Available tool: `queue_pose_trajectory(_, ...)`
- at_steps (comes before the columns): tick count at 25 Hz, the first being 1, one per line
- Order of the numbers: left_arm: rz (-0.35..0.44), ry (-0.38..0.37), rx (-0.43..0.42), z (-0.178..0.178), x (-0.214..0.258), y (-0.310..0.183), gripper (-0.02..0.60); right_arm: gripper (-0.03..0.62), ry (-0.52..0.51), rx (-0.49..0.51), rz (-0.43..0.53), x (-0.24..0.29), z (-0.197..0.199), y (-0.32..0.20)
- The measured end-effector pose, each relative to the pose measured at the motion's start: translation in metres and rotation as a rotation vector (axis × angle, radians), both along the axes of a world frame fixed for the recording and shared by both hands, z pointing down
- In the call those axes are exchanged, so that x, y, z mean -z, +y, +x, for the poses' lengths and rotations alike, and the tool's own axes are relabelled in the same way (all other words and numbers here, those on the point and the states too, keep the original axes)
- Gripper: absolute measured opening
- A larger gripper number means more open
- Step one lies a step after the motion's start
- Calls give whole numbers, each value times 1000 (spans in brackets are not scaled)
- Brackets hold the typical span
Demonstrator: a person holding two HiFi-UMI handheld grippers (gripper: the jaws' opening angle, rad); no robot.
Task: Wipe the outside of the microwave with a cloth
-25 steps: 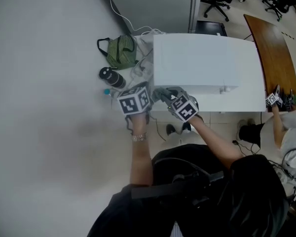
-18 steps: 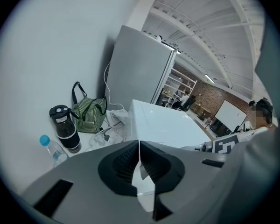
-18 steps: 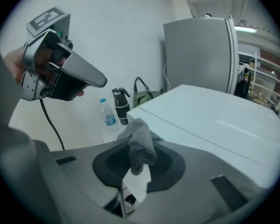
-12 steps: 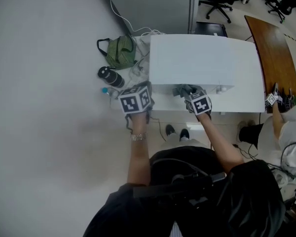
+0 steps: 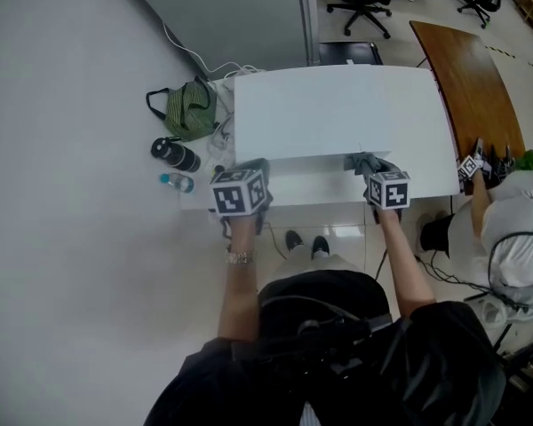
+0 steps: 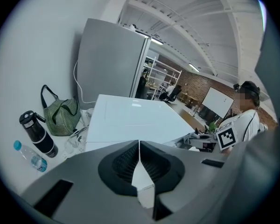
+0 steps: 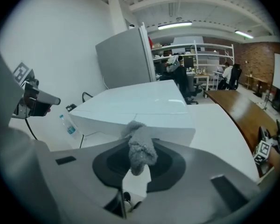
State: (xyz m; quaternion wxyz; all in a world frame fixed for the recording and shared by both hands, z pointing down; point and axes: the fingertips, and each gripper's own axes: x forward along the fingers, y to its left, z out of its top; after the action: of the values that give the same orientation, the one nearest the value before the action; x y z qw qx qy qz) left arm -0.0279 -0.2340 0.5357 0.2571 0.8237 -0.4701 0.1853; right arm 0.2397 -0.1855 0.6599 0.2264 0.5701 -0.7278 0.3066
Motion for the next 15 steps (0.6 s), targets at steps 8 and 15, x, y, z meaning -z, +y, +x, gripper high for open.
queue_pose_trajectory(8,-8,-18,163,-66,0,22,8,61,-94,427,14,-31,-213,0)
queue_pose_trajectory(15,15,-15,233,-113,10,30,8,61,-289,306,-131,-55,-321,-48)
